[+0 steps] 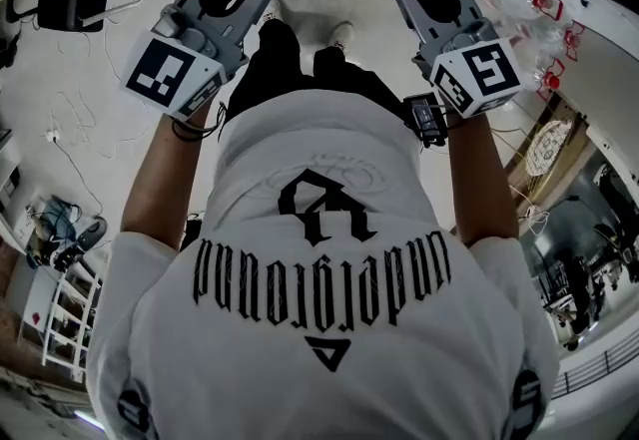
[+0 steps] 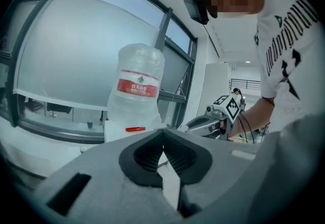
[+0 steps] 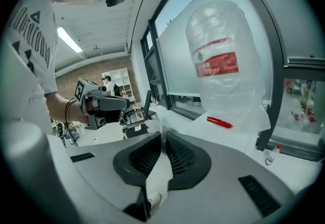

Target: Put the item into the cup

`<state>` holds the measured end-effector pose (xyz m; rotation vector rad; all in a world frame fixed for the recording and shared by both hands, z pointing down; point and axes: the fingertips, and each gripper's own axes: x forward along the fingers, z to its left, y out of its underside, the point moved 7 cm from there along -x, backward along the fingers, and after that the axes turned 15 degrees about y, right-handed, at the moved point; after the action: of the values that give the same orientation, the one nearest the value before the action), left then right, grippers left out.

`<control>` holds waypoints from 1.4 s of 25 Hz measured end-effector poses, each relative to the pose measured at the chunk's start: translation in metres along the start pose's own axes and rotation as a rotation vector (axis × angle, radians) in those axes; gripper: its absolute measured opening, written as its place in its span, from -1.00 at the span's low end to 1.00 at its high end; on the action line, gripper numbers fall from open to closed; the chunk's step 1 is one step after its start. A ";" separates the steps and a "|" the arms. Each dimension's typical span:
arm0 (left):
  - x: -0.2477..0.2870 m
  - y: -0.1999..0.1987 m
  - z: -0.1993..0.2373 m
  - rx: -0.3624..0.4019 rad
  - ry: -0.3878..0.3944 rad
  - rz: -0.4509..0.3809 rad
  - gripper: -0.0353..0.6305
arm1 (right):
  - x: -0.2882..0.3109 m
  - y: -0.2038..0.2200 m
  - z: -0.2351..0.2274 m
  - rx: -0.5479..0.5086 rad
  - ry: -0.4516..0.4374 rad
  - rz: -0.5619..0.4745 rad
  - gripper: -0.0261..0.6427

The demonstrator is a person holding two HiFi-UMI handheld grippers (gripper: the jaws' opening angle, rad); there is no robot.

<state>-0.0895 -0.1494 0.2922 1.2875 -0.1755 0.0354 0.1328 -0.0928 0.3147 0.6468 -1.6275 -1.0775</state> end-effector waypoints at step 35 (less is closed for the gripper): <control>0.080 0.161 0.139 -0.063 0.115 0.110 -0.85 | 0.194 0.149 -0.023 0.106 0.161 0.160 -0.80</control>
<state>-0.0459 -0.2432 0.4943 1.2088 -0.1475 0.1961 0.1066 -0.1938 0.5370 0.6440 -1.5751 -0.8071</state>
